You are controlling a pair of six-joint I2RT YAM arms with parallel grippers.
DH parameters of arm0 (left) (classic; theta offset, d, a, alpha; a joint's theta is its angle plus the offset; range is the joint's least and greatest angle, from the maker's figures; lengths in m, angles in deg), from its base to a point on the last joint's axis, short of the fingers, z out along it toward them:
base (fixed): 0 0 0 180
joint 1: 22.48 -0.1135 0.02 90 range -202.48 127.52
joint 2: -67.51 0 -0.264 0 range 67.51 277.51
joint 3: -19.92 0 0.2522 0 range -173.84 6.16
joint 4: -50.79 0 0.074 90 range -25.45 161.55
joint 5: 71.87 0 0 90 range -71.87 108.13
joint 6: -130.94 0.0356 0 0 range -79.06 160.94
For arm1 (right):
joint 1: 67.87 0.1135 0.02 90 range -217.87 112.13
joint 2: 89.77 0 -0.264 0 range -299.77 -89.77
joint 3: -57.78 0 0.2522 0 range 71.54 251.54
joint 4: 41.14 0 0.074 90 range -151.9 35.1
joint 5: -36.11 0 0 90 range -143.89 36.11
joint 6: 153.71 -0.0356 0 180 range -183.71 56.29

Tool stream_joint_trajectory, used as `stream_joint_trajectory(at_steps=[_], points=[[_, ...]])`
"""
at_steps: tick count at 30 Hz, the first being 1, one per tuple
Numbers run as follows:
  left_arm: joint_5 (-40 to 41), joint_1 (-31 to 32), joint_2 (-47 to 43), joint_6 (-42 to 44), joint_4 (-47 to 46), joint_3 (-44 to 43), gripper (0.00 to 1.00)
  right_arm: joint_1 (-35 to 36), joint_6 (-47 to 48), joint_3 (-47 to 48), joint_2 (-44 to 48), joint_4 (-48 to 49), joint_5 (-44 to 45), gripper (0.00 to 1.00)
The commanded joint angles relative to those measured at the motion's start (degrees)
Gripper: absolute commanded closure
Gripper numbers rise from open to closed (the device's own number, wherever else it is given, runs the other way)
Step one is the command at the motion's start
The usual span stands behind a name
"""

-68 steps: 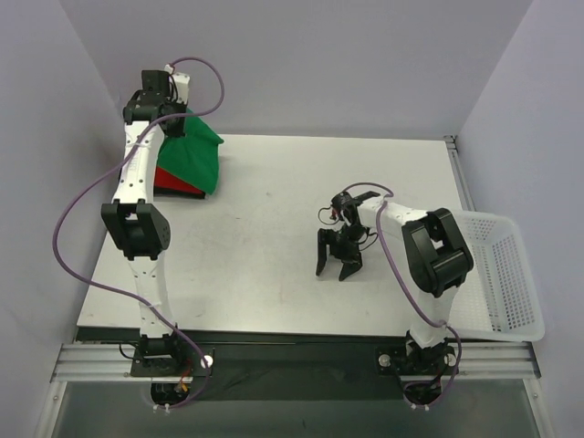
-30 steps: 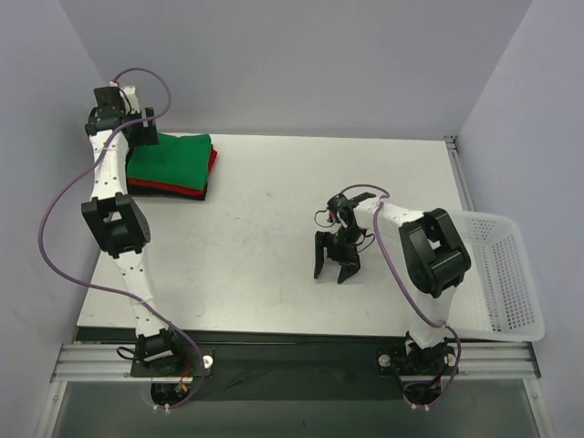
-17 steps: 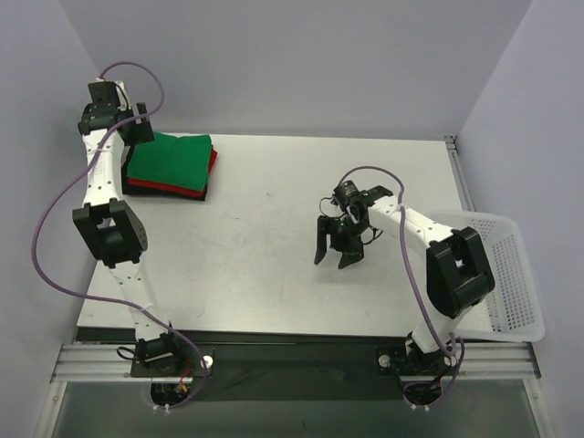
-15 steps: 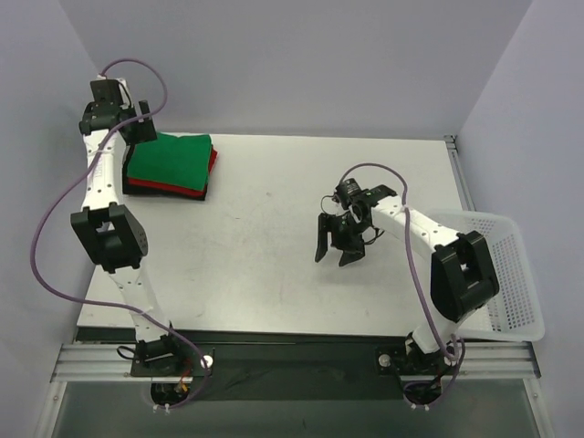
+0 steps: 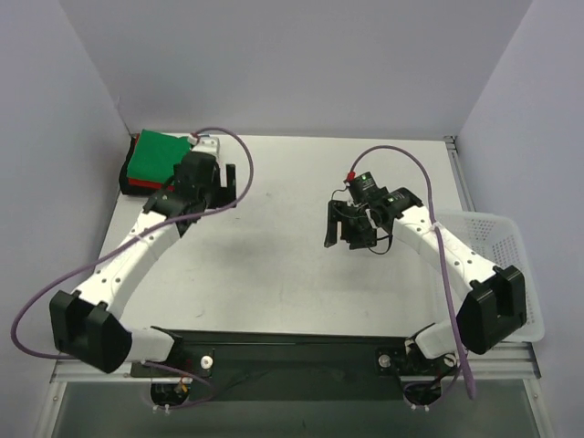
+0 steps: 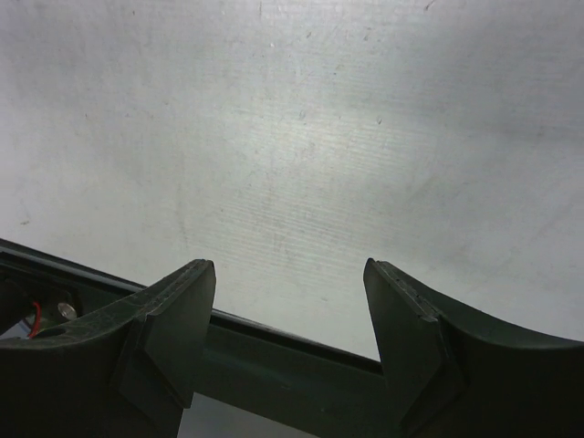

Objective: Fold and stack the t-shirts
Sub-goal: Put the neatly folded tshirt into the corner of the board with the left arm

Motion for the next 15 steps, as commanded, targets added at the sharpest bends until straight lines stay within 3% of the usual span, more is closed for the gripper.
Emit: stream_joint_trajectory(at_steps=[1, 8, 15], points=[[10.84, 8.03, -9.64, -7.37, -9.48, 8.62, 0.03, 0.85, 0.95, 0.26, 3.72, 1.65, 4.25, 0.33], [16.22, 20.08, -14.50, -14.94, -6.94, 17.51, 0.03, 2.34, -0.01, -3.60, 7.32, 6.76, 6.79, 0.33], [17.37, 26.69, -16.26, -20.14, -7.98, 22.52, 0.03, 4.54, -0.36, -9.22, 11.71, 10.71, 12.42, 0.33]])
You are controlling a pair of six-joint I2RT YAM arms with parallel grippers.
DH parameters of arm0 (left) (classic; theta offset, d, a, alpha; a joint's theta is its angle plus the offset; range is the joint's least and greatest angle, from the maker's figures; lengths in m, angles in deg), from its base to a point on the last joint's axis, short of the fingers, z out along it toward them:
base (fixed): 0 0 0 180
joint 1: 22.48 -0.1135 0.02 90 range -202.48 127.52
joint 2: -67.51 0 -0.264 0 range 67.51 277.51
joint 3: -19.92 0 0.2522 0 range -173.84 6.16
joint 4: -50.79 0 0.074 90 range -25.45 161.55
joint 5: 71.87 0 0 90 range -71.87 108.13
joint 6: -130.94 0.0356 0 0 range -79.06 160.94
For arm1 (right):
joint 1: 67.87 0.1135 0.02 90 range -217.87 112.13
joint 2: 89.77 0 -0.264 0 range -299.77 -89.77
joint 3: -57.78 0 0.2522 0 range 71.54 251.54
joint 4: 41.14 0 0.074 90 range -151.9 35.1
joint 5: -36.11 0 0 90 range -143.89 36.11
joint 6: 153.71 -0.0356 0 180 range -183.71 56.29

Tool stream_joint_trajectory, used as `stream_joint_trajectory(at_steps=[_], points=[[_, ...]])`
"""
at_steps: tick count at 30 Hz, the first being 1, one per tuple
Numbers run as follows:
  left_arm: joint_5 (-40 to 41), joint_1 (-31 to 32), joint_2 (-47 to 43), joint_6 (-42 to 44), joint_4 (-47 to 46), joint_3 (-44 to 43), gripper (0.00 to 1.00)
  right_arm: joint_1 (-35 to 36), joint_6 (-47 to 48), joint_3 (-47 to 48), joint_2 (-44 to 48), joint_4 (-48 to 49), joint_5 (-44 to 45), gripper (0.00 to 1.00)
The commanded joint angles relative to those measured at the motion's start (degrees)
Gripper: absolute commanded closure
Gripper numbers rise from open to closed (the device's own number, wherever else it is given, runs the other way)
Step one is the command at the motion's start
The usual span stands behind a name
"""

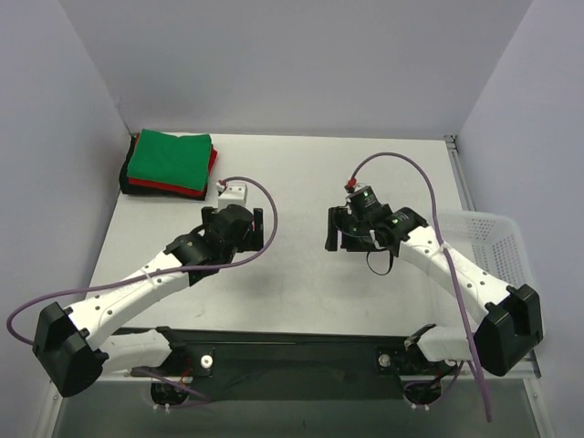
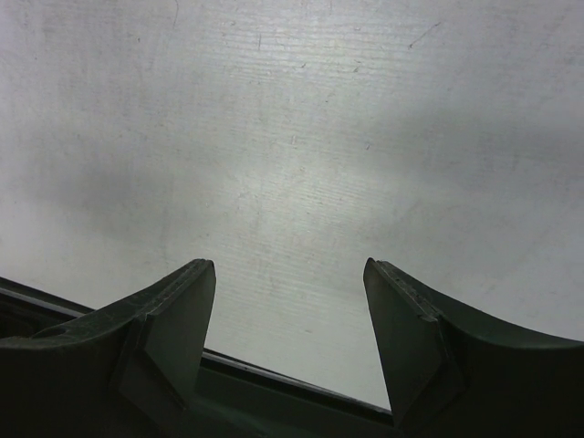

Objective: Fold and stack the t-shirts
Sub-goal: Put the neatly folded tshirt into the corner of the board with the left arm

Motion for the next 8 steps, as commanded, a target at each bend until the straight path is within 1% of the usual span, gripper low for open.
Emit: stream_joint_trajectory(at_steps=[1, 2, 8], points=[[2.40, 1.76, -2.71, -4.34, -3.75, 1.52, 0.03, 0.93, -0.78, -2.25, 4.02, 2.63, 4.86, 0.33], [2.48, 1.94, -2.89, -4.25, -4.62, 1.96, 0.03, 0.94, -1.04, -3.66, 5.07, 2.89, 6.95, 0.33], [3.36, 2.03, -1.75, -2.49, -5.24, -0.23, 0.03, 0.93, -2.89, -6.04, 7.19, 4.65, 7.76, 0.32]])
